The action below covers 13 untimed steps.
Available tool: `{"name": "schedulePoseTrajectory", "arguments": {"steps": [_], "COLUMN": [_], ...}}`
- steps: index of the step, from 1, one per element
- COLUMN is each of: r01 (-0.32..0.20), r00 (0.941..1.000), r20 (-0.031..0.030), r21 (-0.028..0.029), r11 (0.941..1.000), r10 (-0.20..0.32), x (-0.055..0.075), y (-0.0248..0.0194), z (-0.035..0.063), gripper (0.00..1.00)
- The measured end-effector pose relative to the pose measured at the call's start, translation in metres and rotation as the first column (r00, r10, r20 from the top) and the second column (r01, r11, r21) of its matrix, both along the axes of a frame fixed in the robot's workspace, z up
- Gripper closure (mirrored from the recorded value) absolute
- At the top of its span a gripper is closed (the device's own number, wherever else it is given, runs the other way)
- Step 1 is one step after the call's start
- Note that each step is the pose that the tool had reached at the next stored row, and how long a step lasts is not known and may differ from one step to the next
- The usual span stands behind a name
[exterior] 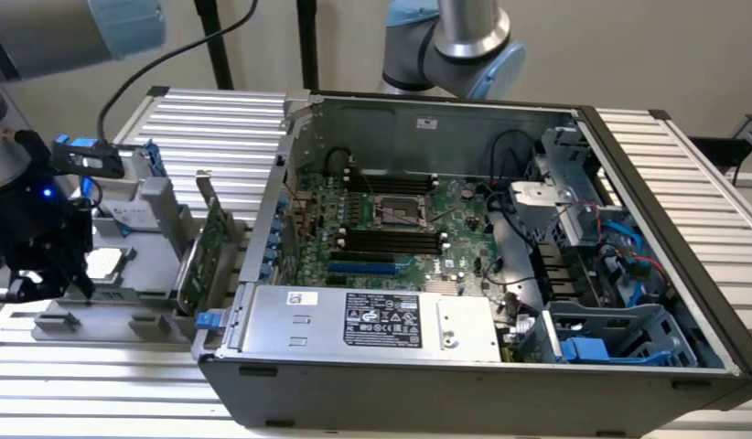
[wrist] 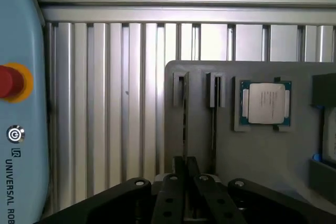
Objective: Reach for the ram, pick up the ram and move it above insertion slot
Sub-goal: 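Pick up the ram and move it above insertion slot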
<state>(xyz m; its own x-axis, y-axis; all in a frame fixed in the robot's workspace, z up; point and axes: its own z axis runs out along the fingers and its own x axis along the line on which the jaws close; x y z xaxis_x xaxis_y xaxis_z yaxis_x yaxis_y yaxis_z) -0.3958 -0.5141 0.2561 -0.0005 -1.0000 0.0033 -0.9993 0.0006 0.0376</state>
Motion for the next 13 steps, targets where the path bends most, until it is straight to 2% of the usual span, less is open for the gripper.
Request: {"name": "schedulePoseTrajectory", "arguments": {"steps": [6,13], "r01": [-0.003,-0.017], "r00": [1.0000,0.9999], "r20": [0.0000,0.0000], "r21": [0.0001,0.0042], "r11": [1.0000,0.9998], "r10": [0.003,0.017], "x": [0.004,0.016], "y": [0.0000,0.0000], "z": [0.0273,0.0591], "gripper": [0.86,0.86]}}
